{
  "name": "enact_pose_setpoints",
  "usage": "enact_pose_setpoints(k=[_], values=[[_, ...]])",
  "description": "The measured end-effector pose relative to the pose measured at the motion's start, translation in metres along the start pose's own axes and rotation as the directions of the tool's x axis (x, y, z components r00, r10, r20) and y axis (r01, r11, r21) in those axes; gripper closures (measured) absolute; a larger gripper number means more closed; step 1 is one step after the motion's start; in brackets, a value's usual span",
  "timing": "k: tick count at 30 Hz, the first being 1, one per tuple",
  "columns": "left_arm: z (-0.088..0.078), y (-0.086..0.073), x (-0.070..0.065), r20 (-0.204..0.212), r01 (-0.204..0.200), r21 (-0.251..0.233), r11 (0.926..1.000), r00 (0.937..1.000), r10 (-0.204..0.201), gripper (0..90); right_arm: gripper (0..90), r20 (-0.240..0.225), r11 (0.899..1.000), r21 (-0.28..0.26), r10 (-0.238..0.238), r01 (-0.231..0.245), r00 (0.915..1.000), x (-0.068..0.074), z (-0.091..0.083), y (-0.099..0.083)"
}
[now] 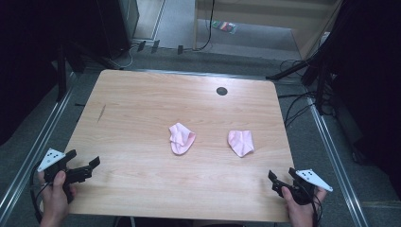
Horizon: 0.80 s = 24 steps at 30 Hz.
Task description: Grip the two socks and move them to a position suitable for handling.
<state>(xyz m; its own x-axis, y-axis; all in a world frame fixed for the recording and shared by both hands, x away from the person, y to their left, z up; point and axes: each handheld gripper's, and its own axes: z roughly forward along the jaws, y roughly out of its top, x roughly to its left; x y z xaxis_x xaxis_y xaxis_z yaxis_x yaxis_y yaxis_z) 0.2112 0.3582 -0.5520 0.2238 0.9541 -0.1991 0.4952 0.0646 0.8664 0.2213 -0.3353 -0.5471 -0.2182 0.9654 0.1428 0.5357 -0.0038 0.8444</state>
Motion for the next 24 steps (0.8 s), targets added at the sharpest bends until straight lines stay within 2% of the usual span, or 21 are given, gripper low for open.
enact_pose_setpoints(k=[2,5,8,14,18,24], values=[[0.000,0.000,0.000,-0.001,0.002,-0.001,1.0000,1.0000,-0.002,0.0,14.4,0.001,1.000,-0.002,0.000,0.000,1.0000,0.000,0.000,0.000],[-0.001,0.000,0.000,0.002,0.004,-0.005,1.0000,1.0000,-0.004,0.0,15.6,-0.012,0.999,-0.036,0.029,-0.029,0.9995,0.000,-0.003,0.006],[-0.001,0.000,0.001,0.000,0.008,-0.003,1.0000,1.0000,-0.008,0.0,15.5,-0.009,0.999,-0.047,0.020,-0.021,0.9998,0.004,-0.004,0.010],[0.000,0.000,0.001,-0.006,0.015,-0.004,0.9999,0.9999,-0.015,0.0,14.2,-0.070,0.999,-0.051,-0.020,0.017,0.9973,0.027,-0.002,0.026],[-0.001,0.000,0.001,-0.006,0.019,-0.004,0.9998,0.9998,-0.019,0.0,14.2,-0.083,0.998,-0.040,-0.047,0.043,0.9954,0.038,0.003,0.036],[-0.001,-0.001,0.001,-0.001,0.017,-0.001,0.9999,0.9999,-0.017,0.0,17.5,-0.081,0.998,-0.034,-0.050,0.047,0.9955,0.051,0.013,0.054]])
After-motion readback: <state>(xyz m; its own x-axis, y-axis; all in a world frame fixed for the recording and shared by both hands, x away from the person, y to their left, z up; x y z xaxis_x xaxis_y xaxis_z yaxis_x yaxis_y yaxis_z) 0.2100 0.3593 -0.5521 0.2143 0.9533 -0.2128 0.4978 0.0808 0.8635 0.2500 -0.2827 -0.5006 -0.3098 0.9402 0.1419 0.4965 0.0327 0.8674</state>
